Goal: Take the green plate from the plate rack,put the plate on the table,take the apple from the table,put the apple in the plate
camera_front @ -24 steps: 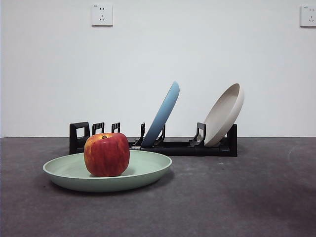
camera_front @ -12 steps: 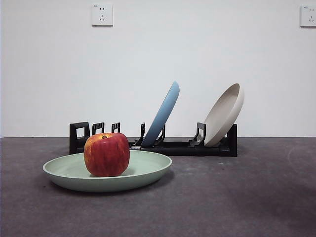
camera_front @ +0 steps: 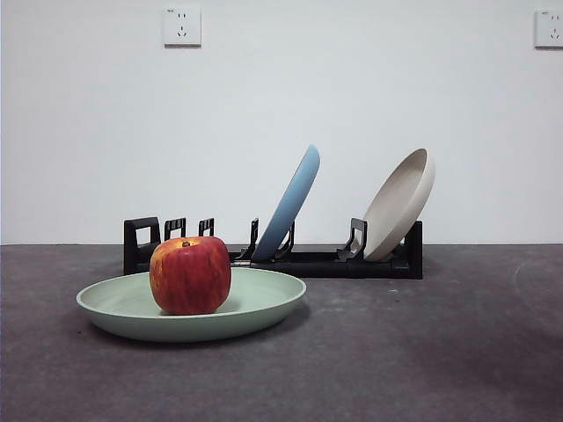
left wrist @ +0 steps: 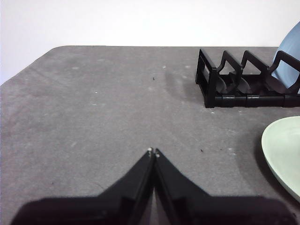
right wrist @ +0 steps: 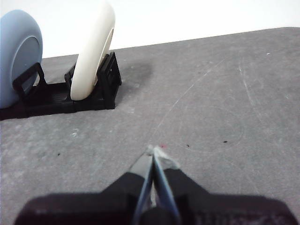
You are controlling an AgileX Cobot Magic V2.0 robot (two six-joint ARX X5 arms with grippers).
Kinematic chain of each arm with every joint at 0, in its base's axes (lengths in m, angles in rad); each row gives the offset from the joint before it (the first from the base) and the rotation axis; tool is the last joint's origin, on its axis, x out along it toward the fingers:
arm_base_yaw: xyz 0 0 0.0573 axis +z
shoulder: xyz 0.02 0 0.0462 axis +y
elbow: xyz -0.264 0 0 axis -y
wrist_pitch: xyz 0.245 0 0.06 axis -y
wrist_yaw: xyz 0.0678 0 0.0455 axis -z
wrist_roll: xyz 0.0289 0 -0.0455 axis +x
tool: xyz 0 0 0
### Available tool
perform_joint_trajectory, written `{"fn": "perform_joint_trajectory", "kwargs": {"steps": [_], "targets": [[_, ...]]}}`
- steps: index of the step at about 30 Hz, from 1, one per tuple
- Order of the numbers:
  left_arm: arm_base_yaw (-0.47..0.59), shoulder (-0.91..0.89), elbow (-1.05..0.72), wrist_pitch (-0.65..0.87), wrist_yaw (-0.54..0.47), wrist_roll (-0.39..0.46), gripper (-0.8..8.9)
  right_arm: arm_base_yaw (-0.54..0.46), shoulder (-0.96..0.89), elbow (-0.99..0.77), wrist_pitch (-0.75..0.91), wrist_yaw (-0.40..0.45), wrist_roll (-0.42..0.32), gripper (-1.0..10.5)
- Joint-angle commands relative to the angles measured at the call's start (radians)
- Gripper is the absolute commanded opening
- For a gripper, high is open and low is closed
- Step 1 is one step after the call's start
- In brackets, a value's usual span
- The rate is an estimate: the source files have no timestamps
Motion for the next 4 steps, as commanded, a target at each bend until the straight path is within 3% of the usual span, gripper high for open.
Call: {"fn": "perform_joint_trajectory", "kwargs": {"steps": [1,4], "targets": [[0.003,-0.001,-0.013,0.005,-0.002,-0.01,-0.03,-0.002,-0.002,-0.012,-0.002,0.0,0.0,0.0],[0.003,-0.001,-0.013,0.005,-0.002,-0.01,-0.03,-0.002,-0.002,-0.012,-0.002,0.0,0.0,0.0]]}}
